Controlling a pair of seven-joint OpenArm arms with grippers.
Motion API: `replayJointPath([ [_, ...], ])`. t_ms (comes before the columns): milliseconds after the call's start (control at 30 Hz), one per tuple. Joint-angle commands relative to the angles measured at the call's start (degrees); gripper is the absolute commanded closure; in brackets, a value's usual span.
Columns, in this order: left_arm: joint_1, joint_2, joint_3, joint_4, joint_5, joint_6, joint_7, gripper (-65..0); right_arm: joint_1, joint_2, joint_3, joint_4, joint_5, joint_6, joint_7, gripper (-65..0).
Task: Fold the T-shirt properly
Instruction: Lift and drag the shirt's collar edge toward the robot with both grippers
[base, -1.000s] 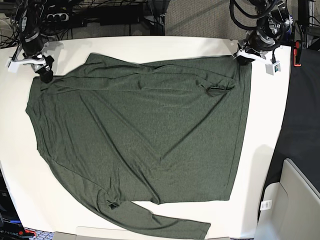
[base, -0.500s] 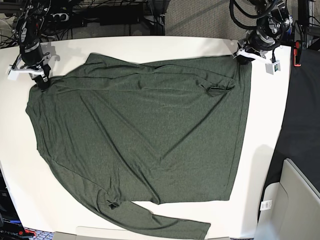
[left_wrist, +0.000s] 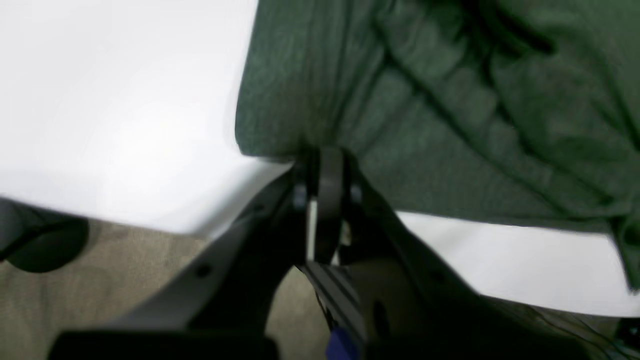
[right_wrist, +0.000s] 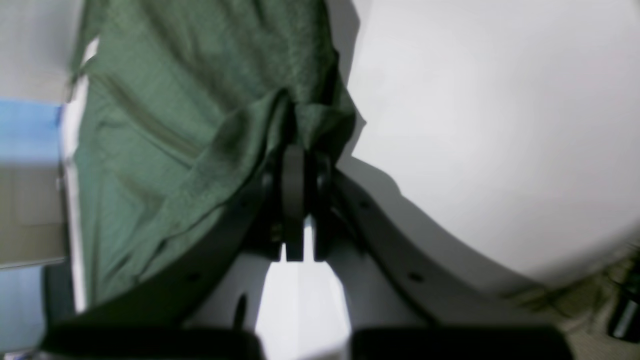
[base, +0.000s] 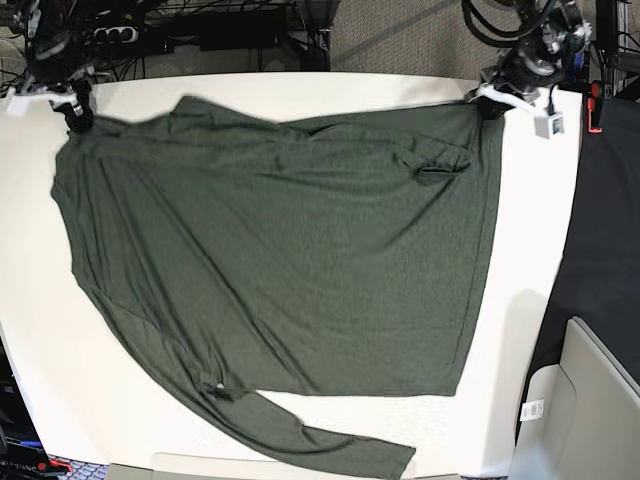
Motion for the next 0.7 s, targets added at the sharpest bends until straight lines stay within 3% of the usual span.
replayJointPath([
  [0,0.3,-0.7,-1.3,1.0,0.1,-0.7,-0.5,0.0,-0.8,0.7,0.7,1.9,0.6,0.8,0.6,-0.5],
  [133,0.8,-0.7,-4.3,1.0,0.1,-4.6,-0.4,0.0,-3.1,0.7,1.4,4.9,0.6,0.8,0.6,-0.5],
  [433,3.9,-1.7,-5.4,1.1,0.1,-5.0,-0.8,0.0,-6.3,0.6,1.4,9.6,0.7,1.0,0.6,-0.5],
  [667,0.2,-1.7,-5.1,4.8,0.1,-5.0,-0.5,0.0,-2.3,0.5,1.4,10.9,0.7,1.0,1.0,-0.5],
])
